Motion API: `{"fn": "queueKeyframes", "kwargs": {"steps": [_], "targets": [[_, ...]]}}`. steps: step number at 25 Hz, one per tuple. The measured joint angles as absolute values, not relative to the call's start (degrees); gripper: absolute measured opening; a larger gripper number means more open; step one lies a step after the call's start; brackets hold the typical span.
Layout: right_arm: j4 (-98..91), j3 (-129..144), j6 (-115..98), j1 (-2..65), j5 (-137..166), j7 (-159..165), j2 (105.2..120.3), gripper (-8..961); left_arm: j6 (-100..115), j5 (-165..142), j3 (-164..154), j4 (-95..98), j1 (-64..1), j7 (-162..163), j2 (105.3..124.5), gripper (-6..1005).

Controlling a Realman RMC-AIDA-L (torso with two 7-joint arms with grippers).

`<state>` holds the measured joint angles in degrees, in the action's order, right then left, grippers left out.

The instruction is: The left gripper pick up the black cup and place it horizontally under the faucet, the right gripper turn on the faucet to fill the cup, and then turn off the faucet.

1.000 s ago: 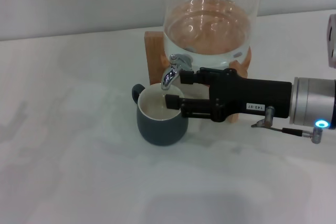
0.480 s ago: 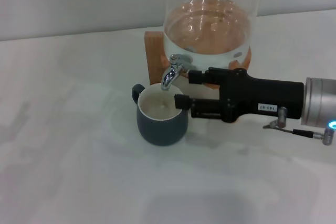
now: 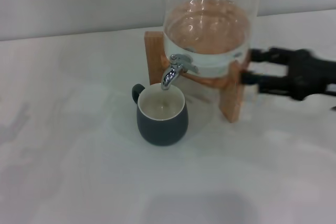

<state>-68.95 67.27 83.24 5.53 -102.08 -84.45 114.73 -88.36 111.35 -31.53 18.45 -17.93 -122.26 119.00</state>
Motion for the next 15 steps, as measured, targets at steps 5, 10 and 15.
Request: {"fn": "queueKeyframes", "kwargs": {"steps": [5, 10, 15], "targets": [[-64.5, 51.0, 87.1, 6.7, -95.3, -84.6, 114.51, 763, -88.4, 111.4, -31.5, 18.5, -17.7, -122.3, 119.0, 880], [-64.0, 36.9, 86.8, 7.3, -92.1, -86.7, 114.49, 763, -88.4, 111.3, -31.6, 18.5, -17.6, -122.2, 119.0, 880], [-63.4, 27.6, 85.5, 8.2, -92.1, -90.4, 114.75, 763, -88.4, 110.2, -31.7, 18.5, -17.5, -122.2, 119.0, 880]]}}
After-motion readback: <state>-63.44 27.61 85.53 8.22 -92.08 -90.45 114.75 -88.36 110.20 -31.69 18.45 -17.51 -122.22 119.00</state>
